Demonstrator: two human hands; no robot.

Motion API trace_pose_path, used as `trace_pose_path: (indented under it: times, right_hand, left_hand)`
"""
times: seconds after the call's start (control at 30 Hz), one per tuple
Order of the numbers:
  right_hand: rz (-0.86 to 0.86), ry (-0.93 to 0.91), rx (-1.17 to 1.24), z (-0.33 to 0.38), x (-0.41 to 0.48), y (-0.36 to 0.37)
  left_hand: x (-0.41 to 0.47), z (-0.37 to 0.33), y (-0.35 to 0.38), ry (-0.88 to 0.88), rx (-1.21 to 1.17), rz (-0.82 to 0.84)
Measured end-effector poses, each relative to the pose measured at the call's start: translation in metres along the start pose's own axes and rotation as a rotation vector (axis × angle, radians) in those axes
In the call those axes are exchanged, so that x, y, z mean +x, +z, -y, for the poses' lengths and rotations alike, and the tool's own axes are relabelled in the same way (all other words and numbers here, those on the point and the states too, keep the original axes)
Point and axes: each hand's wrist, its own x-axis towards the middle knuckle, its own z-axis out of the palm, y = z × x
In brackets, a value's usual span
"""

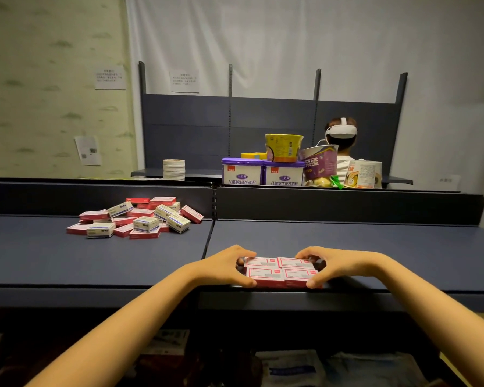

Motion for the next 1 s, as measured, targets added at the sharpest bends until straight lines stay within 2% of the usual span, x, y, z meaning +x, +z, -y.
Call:
trace_pose_path:
  times: [0.2, 0.33, 0.6, 0.83, 1.0]
  right_hand:
    - [0.012, -0.008, 0.033, -0.002, 0.000, 0.001]
    - [0.014, -0.012, 0.049, -0.002, 0.000, 0.002]
    - [0.022, -0.059, 0.057, 0.001, -0.001, 0.004]
    - [0.070, -0.047, 0.068, 0.005, 0.001, -0.005]
    - [-0.107, -0.176, 0.148, 0.025, 0.024, -0.015]
  left_hand:
    - [-0.004, -0.003, 0.004, -0.031, -0.010, -0.011]
    - [-0.004, -0.001, 0.008, -0.037, -0.022, -0.075]
    - [-0.004, -0.001, 0.010, 0.011, -0.043, -0.134]
    - [-0.004, -0.002, 0.014, -0.039, -0.021, -0.166]
    - [-0.022, 0.026, -0.010, -0.109, -0.054, -0.301]
